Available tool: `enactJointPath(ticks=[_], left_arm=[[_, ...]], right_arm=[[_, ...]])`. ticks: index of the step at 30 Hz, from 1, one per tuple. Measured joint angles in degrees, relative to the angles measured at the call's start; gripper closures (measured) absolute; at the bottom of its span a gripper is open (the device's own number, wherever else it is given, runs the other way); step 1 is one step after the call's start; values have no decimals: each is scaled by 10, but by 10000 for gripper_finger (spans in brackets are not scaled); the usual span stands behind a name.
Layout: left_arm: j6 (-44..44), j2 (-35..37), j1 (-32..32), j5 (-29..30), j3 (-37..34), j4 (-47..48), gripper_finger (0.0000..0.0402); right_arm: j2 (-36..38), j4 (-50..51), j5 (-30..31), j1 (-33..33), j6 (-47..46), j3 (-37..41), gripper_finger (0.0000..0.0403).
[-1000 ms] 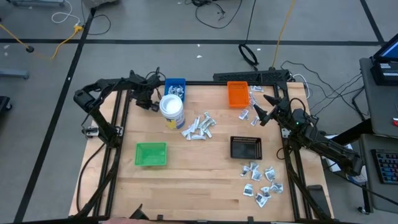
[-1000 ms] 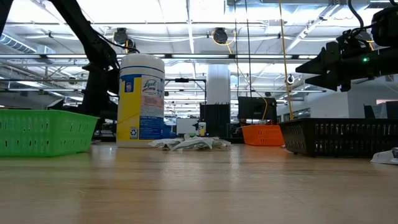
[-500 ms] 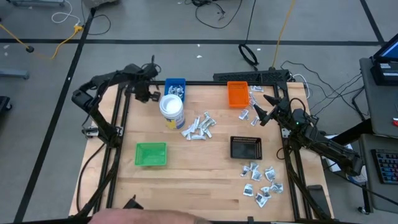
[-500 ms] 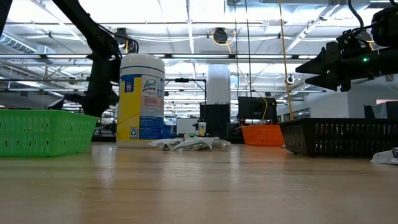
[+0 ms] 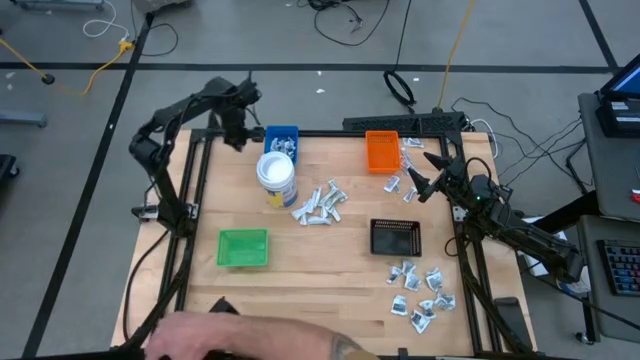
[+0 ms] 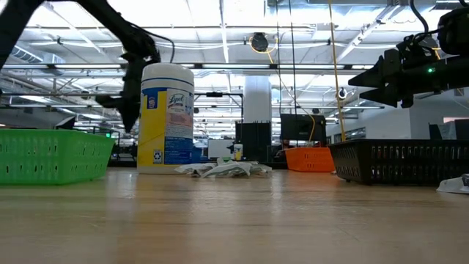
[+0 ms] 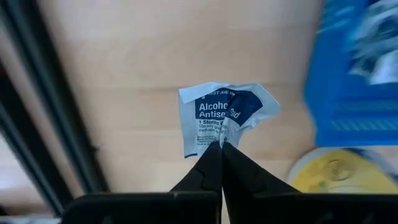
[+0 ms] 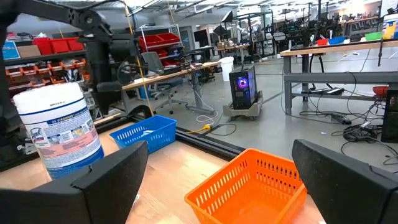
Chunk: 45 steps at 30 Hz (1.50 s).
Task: Pick & Place First Aid Supplies
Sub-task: Put the blue alcohol pad into the blue bin, then put the green bandage pack into the green bin
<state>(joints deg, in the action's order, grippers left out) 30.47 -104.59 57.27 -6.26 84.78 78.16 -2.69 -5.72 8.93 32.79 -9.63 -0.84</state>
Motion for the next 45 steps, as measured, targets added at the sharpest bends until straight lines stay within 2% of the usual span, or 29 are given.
enactJointPath(ticks=[16,23,29,33,40,45], left_arm=[[0,-187,-77,-18,301,89,401],[-3,-236,-99,-17,310,70,401],[-28,-252,-119,-19,310,40,393],[-35,-252,-120,-14,310,37,350],[-40,-248,-121,-17,310,31,220],[-44,-226,-116,-9,310,23,150]], right_arm=[[0,0,0,0,0,0,9],[0,0,0,0,0,0,9],[0,0,0,0,0,0,9],[0,0,0,0,0,0,9],[0,0,0,0,0,0,9],[0,0,0,0,0,0,9]])
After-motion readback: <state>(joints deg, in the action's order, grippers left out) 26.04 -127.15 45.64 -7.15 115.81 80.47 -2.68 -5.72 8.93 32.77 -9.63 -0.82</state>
